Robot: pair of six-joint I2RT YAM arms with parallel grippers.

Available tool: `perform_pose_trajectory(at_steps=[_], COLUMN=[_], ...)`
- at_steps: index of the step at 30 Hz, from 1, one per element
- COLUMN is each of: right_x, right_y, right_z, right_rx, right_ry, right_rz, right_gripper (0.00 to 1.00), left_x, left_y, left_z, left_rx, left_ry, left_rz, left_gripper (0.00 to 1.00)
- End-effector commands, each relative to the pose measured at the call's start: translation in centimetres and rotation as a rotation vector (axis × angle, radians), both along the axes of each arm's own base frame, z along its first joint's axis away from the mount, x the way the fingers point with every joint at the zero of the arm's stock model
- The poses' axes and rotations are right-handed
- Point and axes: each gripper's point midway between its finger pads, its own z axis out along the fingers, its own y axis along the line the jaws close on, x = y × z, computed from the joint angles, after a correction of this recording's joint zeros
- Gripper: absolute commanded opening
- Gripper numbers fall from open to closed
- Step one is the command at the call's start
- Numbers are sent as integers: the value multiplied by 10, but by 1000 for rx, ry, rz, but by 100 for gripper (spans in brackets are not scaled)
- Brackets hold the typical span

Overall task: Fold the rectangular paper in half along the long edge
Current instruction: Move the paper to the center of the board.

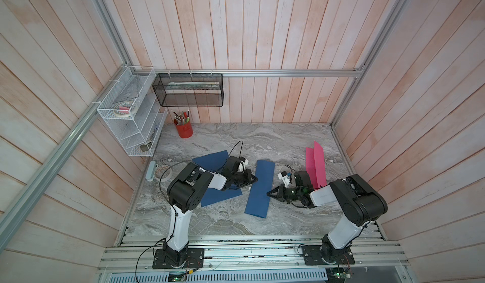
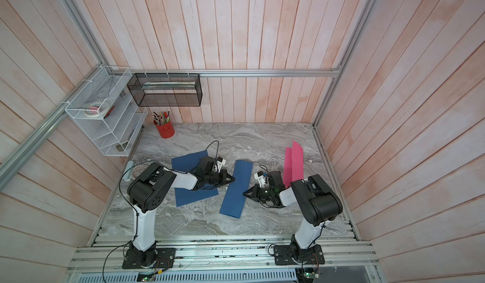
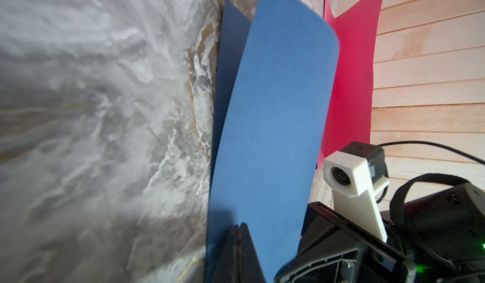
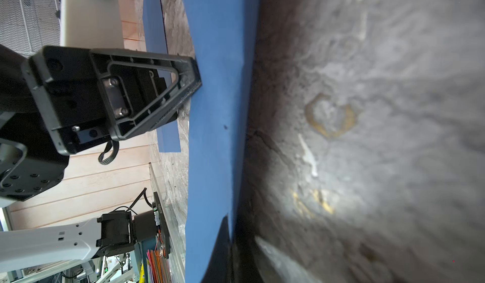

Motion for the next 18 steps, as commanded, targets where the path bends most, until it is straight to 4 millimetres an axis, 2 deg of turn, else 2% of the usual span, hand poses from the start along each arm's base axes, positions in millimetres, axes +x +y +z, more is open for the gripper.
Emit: perform_pose_trajectory(at_steps=[1, 4, 7, 9, 14, 18], right_x=[-1, -2, -1, 4, 35, 59], right_y=[-2, -2, -4, -3, -2, -9], right_z=[-2, 1, 5, 9, 18, 19], right_rx=[-18, -8, -4, 1, 22, 60], right_ry=[-8, -11, -21, -38, -81, -88], right_rz=[-19, -21, -36, -39, -57, -90], right_gripper=[0, 0, 24, 27, 29, 29], left_x=[-36, -35, -33, -33, -35, -36], left_y=[29, 28, 27, 25, 26, 27], left_z=[-66, -64, -62, -61, -62, -61], left_rx=[184, 181, 176, 171, 173, 170], left_ry=[182, 178, 173, 170, 176, 175], left_rz=[14, 14, 13, 10, 9, 11], left_gripper=[0, 0, 0, 0, 0, 0])
